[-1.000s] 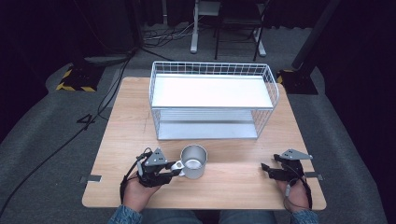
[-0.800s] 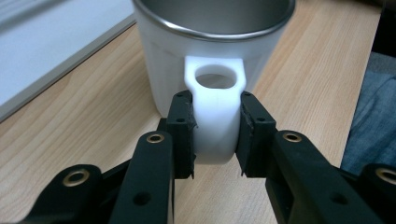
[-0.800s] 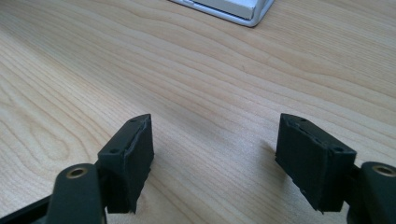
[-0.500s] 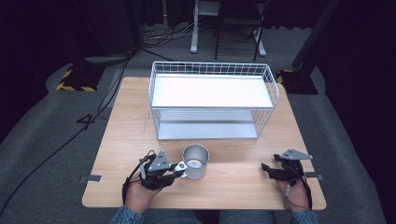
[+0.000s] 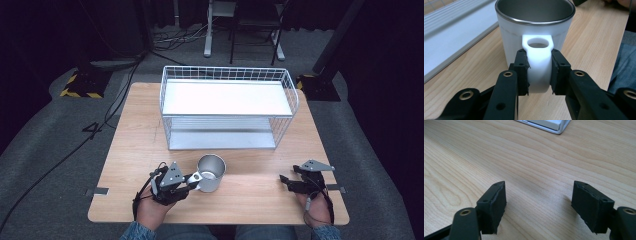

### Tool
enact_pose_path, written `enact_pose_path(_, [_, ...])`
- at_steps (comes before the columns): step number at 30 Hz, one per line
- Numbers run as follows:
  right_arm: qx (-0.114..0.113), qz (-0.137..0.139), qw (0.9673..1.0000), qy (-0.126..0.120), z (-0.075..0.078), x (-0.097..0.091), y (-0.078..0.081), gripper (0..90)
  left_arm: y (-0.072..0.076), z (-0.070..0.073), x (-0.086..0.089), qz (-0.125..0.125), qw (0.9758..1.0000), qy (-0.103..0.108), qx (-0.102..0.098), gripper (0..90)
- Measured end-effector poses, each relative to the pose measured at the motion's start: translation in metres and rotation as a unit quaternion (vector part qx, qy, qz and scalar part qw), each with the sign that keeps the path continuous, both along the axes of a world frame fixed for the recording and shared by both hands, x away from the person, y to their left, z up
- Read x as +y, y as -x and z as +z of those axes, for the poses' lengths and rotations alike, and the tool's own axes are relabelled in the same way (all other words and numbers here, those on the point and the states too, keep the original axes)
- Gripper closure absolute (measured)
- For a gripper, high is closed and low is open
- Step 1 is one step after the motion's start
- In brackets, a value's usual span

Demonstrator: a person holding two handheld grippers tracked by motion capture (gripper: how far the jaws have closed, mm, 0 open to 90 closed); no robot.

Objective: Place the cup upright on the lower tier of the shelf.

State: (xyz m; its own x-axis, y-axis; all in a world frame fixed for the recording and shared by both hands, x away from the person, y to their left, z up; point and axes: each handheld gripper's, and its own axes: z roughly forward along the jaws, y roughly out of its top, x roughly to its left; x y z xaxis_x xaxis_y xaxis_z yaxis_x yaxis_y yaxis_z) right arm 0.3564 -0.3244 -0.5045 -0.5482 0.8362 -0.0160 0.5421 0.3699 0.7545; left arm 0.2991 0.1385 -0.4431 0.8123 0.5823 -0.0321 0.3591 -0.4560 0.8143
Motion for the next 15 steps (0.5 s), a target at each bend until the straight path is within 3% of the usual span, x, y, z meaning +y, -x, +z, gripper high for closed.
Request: enact_pose_path(15, [-0.006, -0.005, 1.0, 0.004, 0.0, 0.002, 0.002, 28.7, -0.014, 0.015, -0.006, 0.011, 0.9995, 0.026, -0.016, 71.7])
